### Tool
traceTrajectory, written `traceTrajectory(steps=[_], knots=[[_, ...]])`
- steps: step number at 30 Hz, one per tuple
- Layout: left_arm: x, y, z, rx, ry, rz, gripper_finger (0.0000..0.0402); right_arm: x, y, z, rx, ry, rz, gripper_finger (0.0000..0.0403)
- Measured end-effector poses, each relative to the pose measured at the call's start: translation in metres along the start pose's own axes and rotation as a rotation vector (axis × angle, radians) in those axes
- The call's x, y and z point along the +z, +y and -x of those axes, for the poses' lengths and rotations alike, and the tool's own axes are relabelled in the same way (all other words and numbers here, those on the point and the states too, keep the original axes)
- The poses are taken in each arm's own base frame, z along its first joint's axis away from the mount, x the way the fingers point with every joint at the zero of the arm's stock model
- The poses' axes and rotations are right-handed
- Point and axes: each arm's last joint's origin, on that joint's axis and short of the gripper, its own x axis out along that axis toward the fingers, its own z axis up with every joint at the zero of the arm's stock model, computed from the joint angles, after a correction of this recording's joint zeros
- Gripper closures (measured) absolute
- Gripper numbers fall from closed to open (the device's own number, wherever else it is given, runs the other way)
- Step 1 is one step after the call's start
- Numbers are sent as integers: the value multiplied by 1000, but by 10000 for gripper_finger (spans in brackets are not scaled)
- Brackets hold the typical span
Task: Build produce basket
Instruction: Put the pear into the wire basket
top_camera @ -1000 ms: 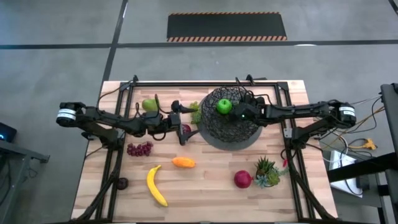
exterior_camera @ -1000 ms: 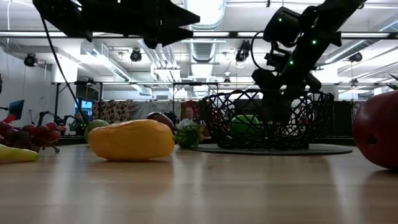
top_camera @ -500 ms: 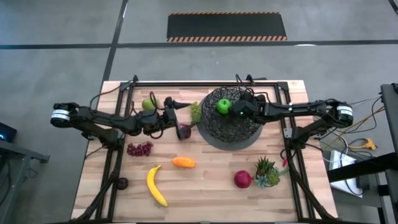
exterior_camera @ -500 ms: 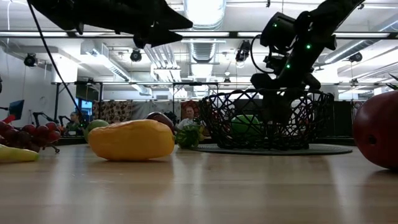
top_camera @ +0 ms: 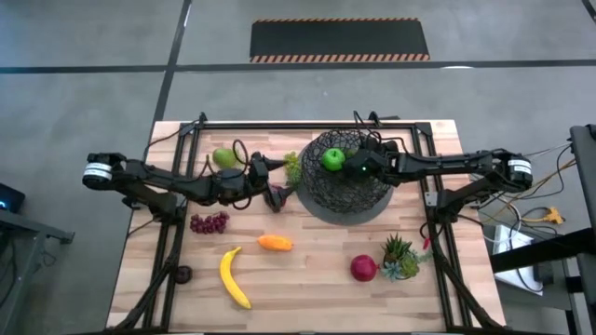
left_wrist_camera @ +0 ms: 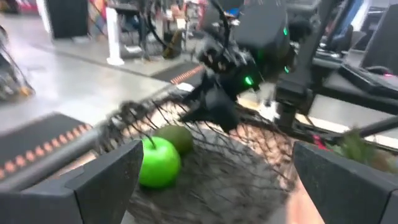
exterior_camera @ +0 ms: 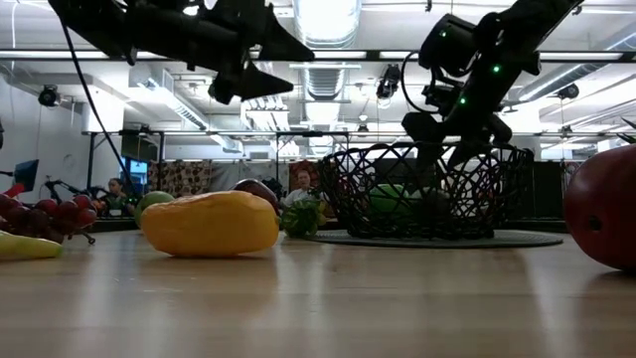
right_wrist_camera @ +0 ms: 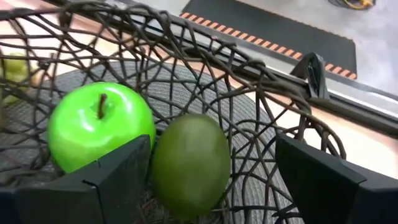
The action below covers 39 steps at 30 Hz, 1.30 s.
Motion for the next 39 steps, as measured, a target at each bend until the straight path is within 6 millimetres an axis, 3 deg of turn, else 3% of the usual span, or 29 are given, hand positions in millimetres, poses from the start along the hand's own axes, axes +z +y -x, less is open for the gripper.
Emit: traceTrajectory(steps=[13, 21, 31, 39], knots=[[-14, 1, 3, 35, 145, 128, 6, 12, -7, 25, 65, -75, 27, 76], [-15, 3, 2, 161, 310, 203, 6, 13, -6, 40, 115, -108, 57, 76], [2, 32, 12, 420, 711, 49, 6, 11, -5, 61, 187, -139, 98, 76], [11, 37, 21, 413, 759, 0, 6, 5, -3, 77, 275, -128, 176, 76]])
